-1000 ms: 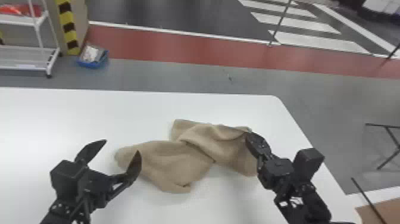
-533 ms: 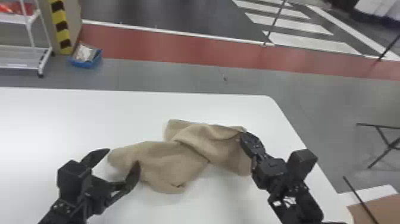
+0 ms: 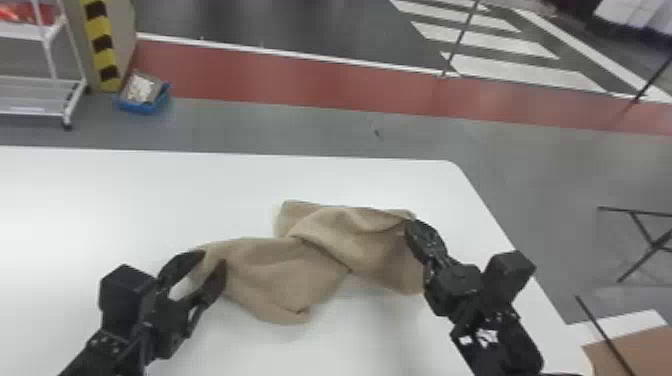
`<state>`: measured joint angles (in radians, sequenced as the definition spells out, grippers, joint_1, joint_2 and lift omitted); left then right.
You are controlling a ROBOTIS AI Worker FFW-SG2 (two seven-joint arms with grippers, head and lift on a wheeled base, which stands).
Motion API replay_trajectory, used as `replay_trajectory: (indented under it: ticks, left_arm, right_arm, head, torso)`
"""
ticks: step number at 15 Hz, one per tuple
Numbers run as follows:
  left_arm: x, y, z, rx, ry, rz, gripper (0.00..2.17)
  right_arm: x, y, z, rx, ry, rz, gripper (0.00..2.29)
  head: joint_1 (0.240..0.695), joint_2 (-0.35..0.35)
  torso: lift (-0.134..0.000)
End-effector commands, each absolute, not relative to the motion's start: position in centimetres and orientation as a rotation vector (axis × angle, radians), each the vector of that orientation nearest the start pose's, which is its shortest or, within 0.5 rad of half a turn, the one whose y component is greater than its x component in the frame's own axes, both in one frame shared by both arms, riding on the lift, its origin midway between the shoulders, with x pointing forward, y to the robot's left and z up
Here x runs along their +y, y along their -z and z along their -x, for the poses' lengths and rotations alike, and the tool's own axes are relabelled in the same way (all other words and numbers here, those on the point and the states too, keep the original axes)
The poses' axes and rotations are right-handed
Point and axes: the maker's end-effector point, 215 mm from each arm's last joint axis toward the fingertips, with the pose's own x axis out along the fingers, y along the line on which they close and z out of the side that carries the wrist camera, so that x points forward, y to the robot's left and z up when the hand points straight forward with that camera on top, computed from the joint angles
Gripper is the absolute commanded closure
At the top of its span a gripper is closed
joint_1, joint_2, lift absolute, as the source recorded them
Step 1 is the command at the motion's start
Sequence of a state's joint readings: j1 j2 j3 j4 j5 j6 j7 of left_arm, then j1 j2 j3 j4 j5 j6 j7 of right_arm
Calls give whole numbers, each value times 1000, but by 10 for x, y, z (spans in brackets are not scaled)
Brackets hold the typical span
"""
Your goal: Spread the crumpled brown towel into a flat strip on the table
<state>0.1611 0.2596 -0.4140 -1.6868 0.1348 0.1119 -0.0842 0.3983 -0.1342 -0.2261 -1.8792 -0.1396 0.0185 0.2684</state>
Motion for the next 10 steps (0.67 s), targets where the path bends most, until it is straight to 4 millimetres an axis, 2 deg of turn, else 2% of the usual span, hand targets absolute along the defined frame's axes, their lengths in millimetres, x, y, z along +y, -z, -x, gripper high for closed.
replay_trajectory:
  ticks: [1,2,4,6,8,10]
  left_arm:
    - [54,441,-473,227,523,-78,1723]
    - [54,435,-474,213,523,-77,1781]
    - [67,426,-475,193,495,-67,1798]
    - [87,403,-475,156,456,-53,1811]
    - [111,382,-481,120,406,-45,1838]
    - [153,363,-488,94,328,-37,1835]
  right_arm:
    - [-325,368,-467,86,-93,51,1767]
    - [-326,367,-468,84,-92,52,1767]
    - [-329,358,-468,65,-88,54,1764]
    - [-341,327,-464,6,-70,57,1767]
    - [-362,299,-461,-36,-37,65,1767]
    - [-404,279,-458,-58,30,70,1764]
  head:
    - [695,-308]
    - [695,-310]
    - [695,-311]
    - [695,-302]
    - [695,-296]
    - [695,-290]
  torso:
    - [-124]
    - [-124]
    - [-124]
    - [-124]
    - [-124]
    - [-124]
